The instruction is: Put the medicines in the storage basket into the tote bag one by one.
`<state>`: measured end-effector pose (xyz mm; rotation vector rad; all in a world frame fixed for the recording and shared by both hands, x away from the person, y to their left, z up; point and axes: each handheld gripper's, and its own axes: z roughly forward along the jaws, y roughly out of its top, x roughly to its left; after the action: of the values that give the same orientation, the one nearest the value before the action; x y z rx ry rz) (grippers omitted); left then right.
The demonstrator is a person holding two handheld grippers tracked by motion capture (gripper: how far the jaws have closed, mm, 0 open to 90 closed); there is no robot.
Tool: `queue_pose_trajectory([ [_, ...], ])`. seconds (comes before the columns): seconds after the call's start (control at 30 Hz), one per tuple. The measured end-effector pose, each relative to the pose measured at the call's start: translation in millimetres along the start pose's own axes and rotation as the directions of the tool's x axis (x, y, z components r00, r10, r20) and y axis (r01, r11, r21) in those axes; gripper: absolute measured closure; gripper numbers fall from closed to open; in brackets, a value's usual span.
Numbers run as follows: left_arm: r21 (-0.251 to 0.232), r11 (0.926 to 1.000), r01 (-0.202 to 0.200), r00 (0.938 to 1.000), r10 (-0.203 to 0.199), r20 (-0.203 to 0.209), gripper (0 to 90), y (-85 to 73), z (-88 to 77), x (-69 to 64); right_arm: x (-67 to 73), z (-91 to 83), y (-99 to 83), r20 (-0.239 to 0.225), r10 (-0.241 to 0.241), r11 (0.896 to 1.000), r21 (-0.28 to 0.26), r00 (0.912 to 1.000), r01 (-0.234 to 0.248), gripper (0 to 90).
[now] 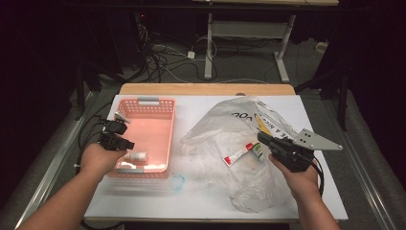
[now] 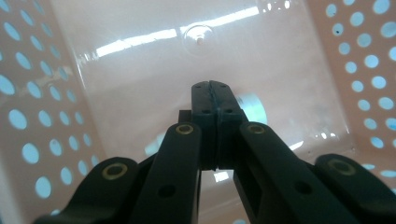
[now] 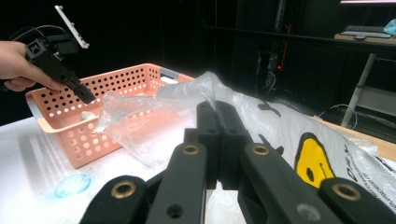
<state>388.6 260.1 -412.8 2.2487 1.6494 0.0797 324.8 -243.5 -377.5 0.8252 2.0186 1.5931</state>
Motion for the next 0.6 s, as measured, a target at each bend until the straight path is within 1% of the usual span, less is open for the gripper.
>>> queue_pose_trajectory([
  [0.03,-0.012,0.9999,0.000,0.9999,0.000,-0.013,87.7,-0.3,-0.8,-0.5,0.4,-0.3,0.5,0.000,-0.003,1.000,0.000,1.0000,0.003,90.0],
  [0.07,-0.025,0.9997,-0.004,0.9999,0.003,-0.011,87.8,-0.4,-1.0,-1.0,1.6,-0.2,1.2,0.003,-0.003,1.000,-0.003,1.0000,0.003,90.0],
  [0.1,-0.026,0.9996,-0.013,0.9999,0.013,-0.003,87.8,-0.3,-0.7,-1.5,2.9,-0.5,1.7,0.001,-0.001,1.000,-0.002,1.0000,0.001,90.0],
  [0.13,-0.026,0.9995,-0.019,0.9998,0.019,0.002,87.7,-0.1,-0.4,-1.9,3.6,-0.5,2.3,-0.002,-0.011,1.000,-0.004,0.9999,0.011,90.0],
  [0.17,-0.022,0.9994,-0.028,0.9994,0.029,0.020,85.2,0.6,1.0,-2.4,4.3,-0.7,2.7,-0.004,-0.010,1.000,-0.002,0.9999,0.010,90.0],
  [0.2,-0.003,0.9992,-0.039,0.9985,0.039,0.037,74.8,2.1,2.6,-2.7,5.0,-0.5,3.0,-0.007,-0.011,1.000,-0.005,0.9999,0.011,90.0],
  [0.23,0.003,0.9986,-0.053,0.9977,0.053,0.041,68.4,3.1,4.0,-3.9,4.8,0.0,3.1,-0.009,-0.015,1.000,-0.007,0.9998,0.015,90.0],
  [0.27,0.009,0.9970,-0.077,0.9963,0.077,0.039,62.2,3.9,4.8,-4.8,5.1,0.2,2.9,-0.008,-0.013,1.000,-0.004,0.9999,0.013,90.0],
  [0.3,0.028,0.9938,-0.107,0.9934,0.106,0.044,57.0,4.7,6.0,-5.4,5.2,0.3,2.8,-0.006,-0.010,1.000,-0.003,0.9999,0.010,90.0],
  [0.33,0.057,0.9917,-0.115,0.9926,0.112,0.048,51.1,5.6,7.6,-4.5,4.7,0.4,2.6,-0.007,-0.011,1.000,-0.002,0.9999,0.011,90.0],
  [0.37,0.078,0.9906,-0.112,0.9927,0.108,0.052,47.4,6.3,9.3,-3.0,4.3,0.3,2.4,-0.006,-0.007,1.000,-0.003,1.0000,0.007,90.0],
  [0.4,0.094,0.9884,-0.119,0.9916,0.114,0.061,46.8,6.8,10.8,-2.1,3.7,0.4,2.3,-0.006,-0.005,1.000,-0.006,1.0000,0.005,90.0],
  [0.43,0.109,0.9858,-0.127,0.9909,0.122,0.058,44.9,7.5,12.3,-1.8,3.5,0.3,2.3,-0.007,-0.007,1.000,-0.008,1.0000,0.007,90.0],
  [0.47,0.130,0.9812,-0.143,0.9891,0.137,0.053,42.5,8.8,14.3,-1.1,3.4,0.2,2.4,-0.007,-0.007,1.000,-0.008,0.9999,0.007,90.0],
  [0.5,0.137,0.9796,-0.147,0.9887,0.141,0.051,42.2,9.4,16.0,-1.2,3.6,0.0,2.5,-0.006,-0.006,1.000,-0.008,1.0000,0.006,90.0],
  [0.57,0.173,0.9688,-0.178,0.9841,0.175,0.028,39.3,11.8,20.4,-1.1,3.3,-0.7,2.5,-0.004,-0.006,1.000,-0.007,1.0000,0.006,90.0],
  [0.6,0.185,0.9639,-0.192,0.9811,0.193,0.012,39.3,12.9,22.9,-1.7,3.0,-0.9,2.5,-0.004,-0.006,1.000,-0.008,1.0000,0.006,90.0],
])
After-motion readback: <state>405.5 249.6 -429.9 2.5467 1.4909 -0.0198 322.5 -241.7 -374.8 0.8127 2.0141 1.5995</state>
